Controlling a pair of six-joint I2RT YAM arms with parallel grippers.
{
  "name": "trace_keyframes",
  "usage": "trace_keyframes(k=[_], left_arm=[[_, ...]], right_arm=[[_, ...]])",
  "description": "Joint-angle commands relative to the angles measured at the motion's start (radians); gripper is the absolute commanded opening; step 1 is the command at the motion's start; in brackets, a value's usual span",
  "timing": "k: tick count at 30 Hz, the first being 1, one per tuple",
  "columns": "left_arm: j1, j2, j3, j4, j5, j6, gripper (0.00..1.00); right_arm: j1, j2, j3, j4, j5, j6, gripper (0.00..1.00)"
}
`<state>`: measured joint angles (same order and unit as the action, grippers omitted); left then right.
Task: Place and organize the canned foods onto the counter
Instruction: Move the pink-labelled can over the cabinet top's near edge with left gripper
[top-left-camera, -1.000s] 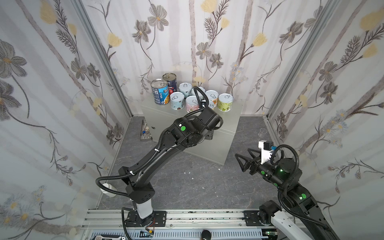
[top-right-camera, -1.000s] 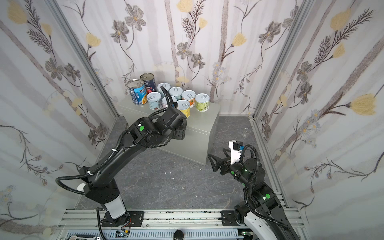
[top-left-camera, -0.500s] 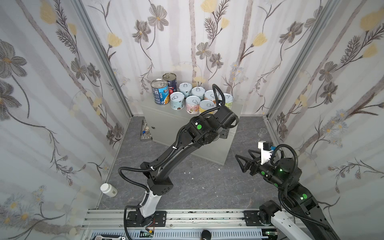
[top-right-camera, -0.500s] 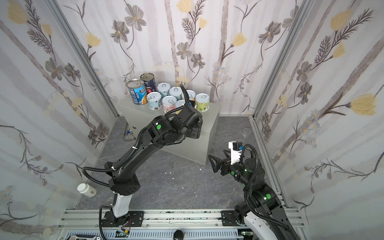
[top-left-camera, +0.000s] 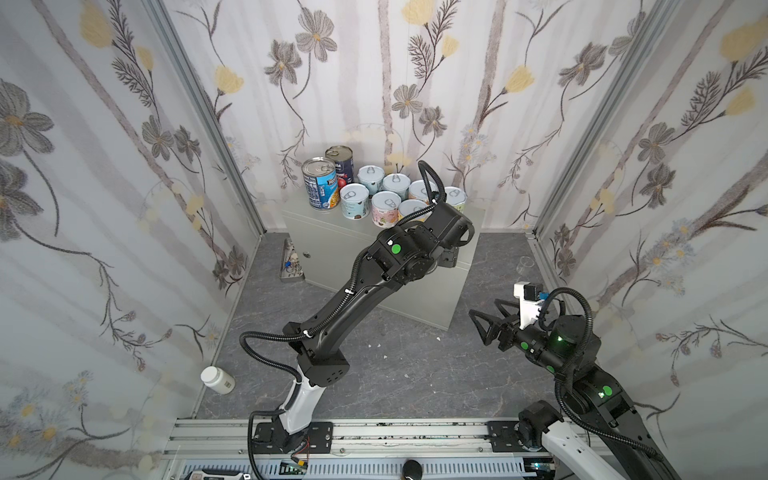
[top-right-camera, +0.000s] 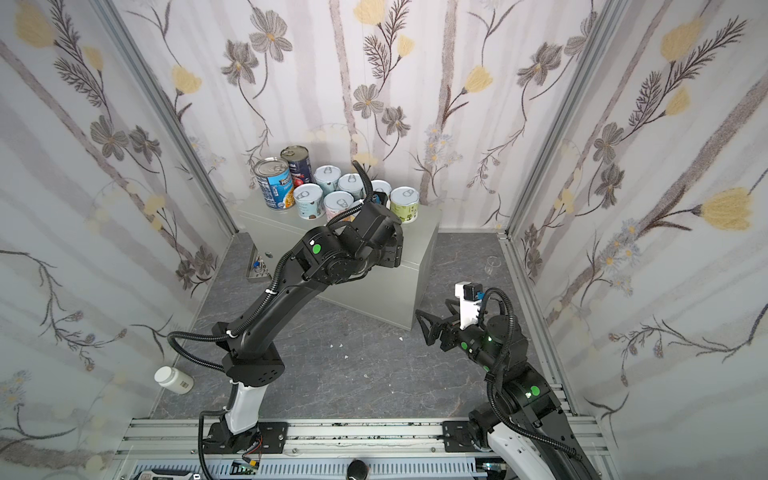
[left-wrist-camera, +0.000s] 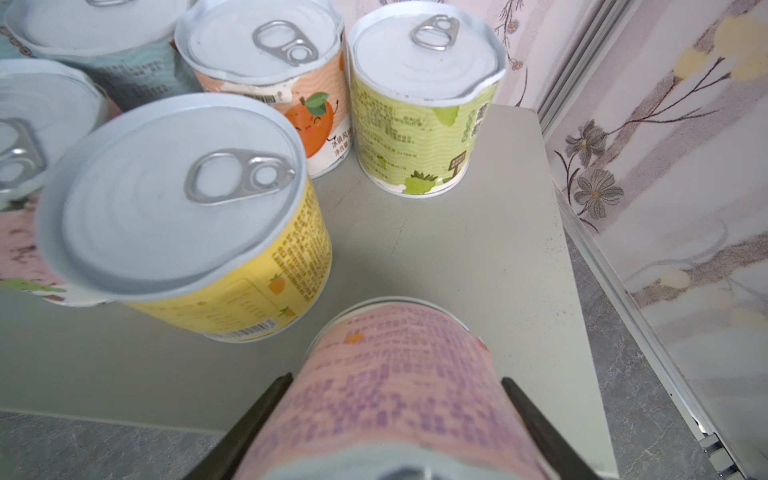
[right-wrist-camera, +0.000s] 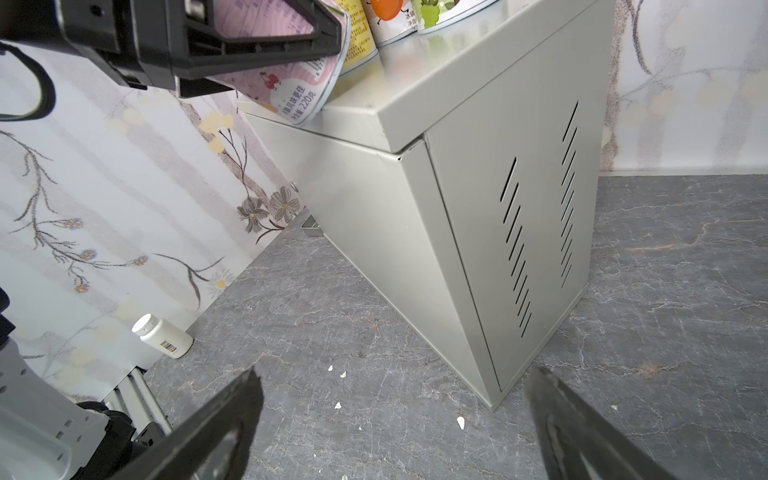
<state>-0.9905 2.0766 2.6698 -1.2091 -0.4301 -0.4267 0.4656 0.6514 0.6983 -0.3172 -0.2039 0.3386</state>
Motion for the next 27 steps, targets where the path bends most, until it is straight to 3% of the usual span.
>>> trace_keyframes(k=[1,20,27], left_arm=[[0.017,0.025,-0.005,0.076,0.054,-0.03,0.61],[0.044,0.035,0.0,0.114,0.119,-0.056,0.66],[0.038,-0.011,-0.001,0.115,0.106,-0.07,0.65]], right_arm=[[0.002,0.004,0.011,0.009,-0.008,-0.006,1.0],[0.002,0.019,0.012,0.027,-0.013,-0.007,1.0],[-0.009,0.055,0.085,0.046,0.081,-0.023,1.0]])
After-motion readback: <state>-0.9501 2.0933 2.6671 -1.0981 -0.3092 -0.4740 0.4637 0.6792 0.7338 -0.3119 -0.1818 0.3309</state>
